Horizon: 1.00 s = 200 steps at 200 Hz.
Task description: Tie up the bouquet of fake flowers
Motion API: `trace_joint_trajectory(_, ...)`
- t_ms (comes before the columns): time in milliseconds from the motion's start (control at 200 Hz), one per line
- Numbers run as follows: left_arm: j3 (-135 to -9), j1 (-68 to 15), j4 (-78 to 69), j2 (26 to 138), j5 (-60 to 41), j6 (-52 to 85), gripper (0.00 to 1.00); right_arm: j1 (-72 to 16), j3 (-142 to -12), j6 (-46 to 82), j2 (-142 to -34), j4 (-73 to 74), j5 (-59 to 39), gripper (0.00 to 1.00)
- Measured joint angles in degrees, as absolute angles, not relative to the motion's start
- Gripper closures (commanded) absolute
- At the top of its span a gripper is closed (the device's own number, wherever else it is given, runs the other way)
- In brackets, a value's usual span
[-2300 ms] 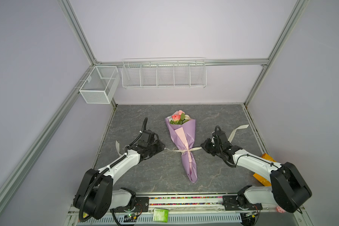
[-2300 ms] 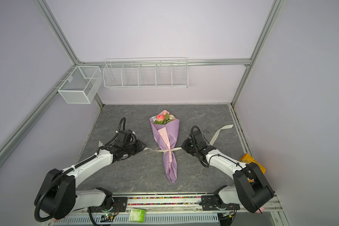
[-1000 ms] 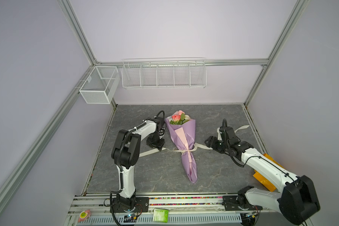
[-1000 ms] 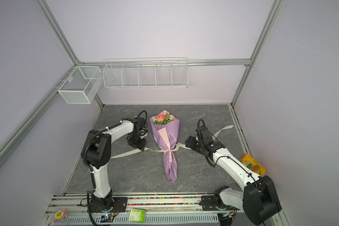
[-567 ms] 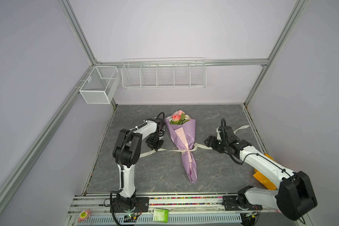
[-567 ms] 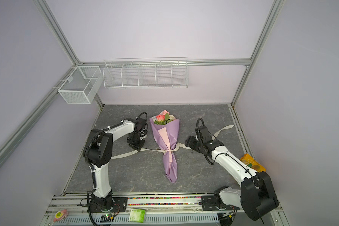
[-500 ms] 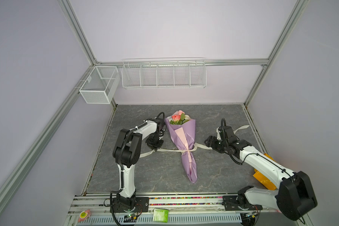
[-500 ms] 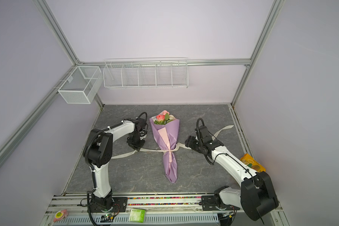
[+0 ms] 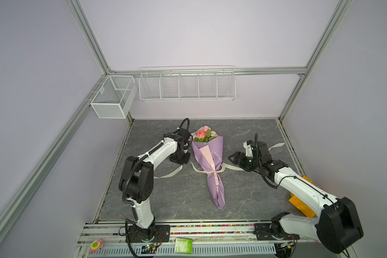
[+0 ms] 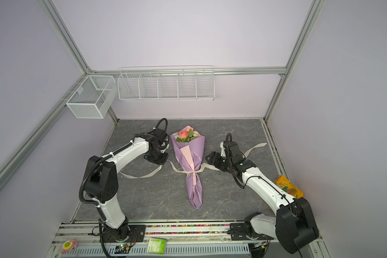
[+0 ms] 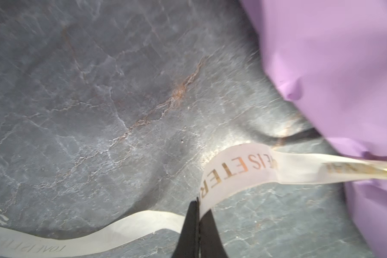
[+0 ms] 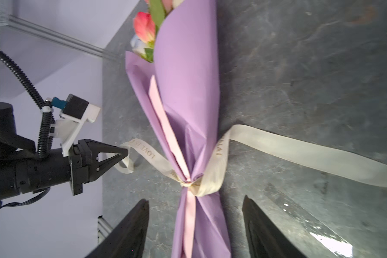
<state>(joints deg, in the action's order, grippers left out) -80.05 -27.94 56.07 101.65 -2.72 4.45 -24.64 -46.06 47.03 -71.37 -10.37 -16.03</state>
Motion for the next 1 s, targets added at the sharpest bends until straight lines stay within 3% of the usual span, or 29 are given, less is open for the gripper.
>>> trace_joint_trajectory(220,-70.48,-28.34,45.36,90.63,-12.93,12.34,1.00,-30.70,-46.09,54.65,-75.66,-1.39,-19.81,0.39)
trace_joint_trajectory(390,-63.96,-29.69,37.87,87.44,-17.67,18.44,0.99,-35.38,-46.09,64.62,-81.47,5.41,-19.35,0.37)
trace_joint_trajectory(575,-60.82,-32.21,32.86,86.00,-18.92,22.94,0.98,-39.79,-46.09,71.33,-84.68,10.46,-17.39,0.35)
trace_joint_trajectory(690,-59.18,-33.67,29.65,84.84,-19.00,25.41,0.98,-41.63,-46.39,74.19,-85.19,12.40,-16.16,0.43)
trace_joint_trajectory(1000,-57.41,-34.79,26.83,84.23,-19.03,27.35,0.97,-43.62,-50.13,78.00,-90.43,15.94,-14.59,0.46)
